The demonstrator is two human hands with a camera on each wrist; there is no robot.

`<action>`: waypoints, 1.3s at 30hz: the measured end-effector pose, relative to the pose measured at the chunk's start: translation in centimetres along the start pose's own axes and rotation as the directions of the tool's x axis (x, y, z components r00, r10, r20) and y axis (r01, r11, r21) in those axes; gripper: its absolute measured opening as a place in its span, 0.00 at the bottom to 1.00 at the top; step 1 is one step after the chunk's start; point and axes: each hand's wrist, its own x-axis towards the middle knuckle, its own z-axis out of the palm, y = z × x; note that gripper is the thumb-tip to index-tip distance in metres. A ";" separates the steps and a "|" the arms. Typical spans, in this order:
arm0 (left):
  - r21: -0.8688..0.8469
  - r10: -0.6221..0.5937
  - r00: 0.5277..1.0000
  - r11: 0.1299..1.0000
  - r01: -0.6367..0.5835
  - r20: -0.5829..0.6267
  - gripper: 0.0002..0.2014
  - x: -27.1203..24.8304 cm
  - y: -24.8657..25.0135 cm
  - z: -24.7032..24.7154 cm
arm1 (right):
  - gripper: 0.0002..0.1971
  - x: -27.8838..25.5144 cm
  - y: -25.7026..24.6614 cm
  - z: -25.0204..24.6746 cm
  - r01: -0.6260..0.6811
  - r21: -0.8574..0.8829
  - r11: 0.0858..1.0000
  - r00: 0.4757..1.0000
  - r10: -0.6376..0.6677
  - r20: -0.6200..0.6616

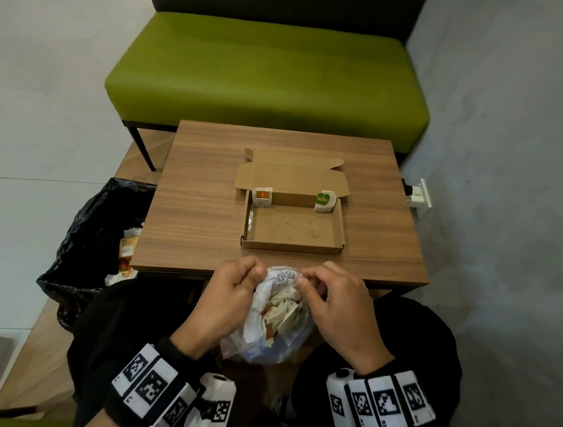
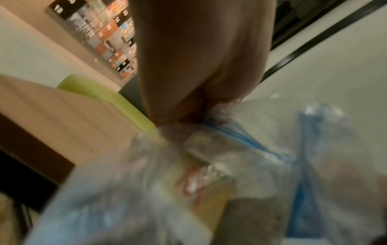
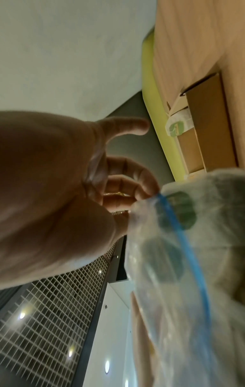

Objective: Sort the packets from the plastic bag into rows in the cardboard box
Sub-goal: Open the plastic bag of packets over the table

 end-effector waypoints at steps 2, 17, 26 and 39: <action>0.114 0.013 1.000 0.993 -0.015 0.023 0.14 0.3 -0.3 -0.3 | 0.10 -0.1 -0.2 0.1 0.009 -0.034 0.999 1.000 -0.010 -0.028; 0.445 0.193 0.950 0.893 -0.066 -0.245 0.08 -0.9 -0.1 -0.6 | 0.11 0.3 0.1 0.3 -0.132 0.060 0.989 0.991 0.130 0.033; -0.179 -0.210 0.977 0.964 0.199 -0.045 0.21 -0.5 0.2 -0.7 | 0.10 0.4 0.0 -0.1 -0.069 -0.021 0.997 0.990 0.071 0.118; 0.375 0.102 0.994 0.923 -0.081 -0.035 0.15 -0.1 0.6 -2.1 | 0.12 1.5 0.1 -0.3 -0.149 0.200 0.968 0.948 0.083 0.307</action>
